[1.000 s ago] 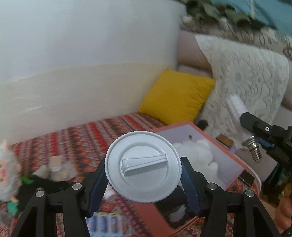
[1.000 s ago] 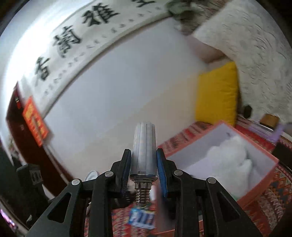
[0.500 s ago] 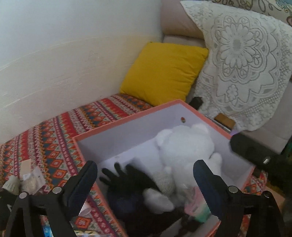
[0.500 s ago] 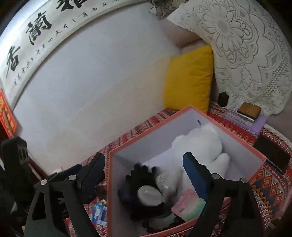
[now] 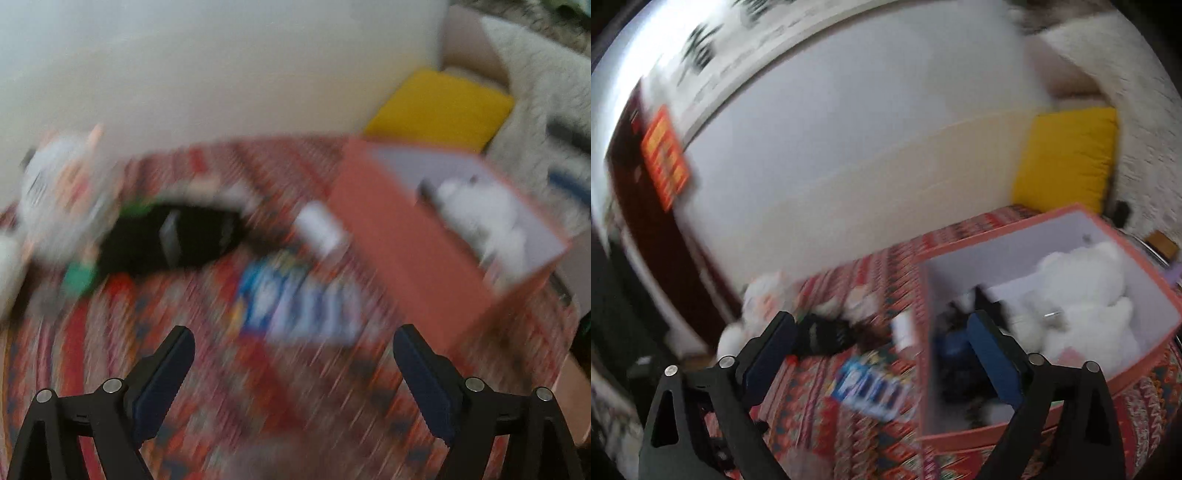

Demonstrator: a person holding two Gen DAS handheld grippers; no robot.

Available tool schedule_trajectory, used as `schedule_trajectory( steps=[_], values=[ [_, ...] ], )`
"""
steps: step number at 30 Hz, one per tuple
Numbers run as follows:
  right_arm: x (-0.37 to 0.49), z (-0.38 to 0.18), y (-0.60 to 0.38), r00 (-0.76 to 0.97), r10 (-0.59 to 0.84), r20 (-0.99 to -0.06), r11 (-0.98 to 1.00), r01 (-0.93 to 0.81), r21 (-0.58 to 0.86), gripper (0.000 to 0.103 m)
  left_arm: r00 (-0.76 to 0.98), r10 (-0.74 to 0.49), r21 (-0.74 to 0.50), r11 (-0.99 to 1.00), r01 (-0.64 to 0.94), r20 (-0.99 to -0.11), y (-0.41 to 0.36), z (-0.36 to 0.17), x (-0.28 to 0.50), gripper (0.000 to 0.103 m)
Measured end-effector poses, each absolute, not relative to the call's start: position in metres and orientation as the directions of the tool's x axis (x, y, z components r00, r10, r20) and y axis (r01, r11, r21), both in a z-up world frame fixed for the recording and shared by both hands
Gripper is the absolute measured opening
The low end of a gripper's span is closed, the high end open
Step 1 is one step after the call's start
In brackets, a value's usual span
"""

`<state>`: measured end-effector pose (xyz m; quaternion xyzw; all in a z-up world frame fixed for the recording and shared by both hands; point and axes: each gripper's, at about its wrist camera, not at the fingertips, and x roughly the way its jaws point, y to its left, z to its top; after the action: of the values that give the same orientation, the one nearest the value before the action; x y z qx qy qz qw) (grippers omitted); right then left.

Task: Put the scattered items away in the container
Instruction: 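Grasp the clear flower-shaped case with the left tool while the right tool grasps the battery card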

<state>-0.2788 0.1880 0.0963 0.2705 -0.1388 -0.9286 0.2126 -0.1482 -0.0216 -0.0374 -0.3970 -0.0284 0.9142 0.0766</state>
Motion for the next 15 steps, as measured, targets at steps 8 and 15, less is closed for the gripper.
schedule_trajectory(
  steps=[8,15],
  values=[
    [-0.277,0.033,0.099,-0.551,-0.585,-0.595,-0.81,0.433,0.396,0.098,-0.537,0.185,-0.156,-0.983,-0.101,-0.823,-0.018,-0.148,-0.094,0.091],
    [-0.295,-0.03,0.072,-0.473,-0.441,-0.762,-0.876,0.413,0.25,0.098,-0.577,0.099,-0.044,-0.993,-0.11,-0.811,0.007,-0.172,-0.104,0.096]
  ],
)
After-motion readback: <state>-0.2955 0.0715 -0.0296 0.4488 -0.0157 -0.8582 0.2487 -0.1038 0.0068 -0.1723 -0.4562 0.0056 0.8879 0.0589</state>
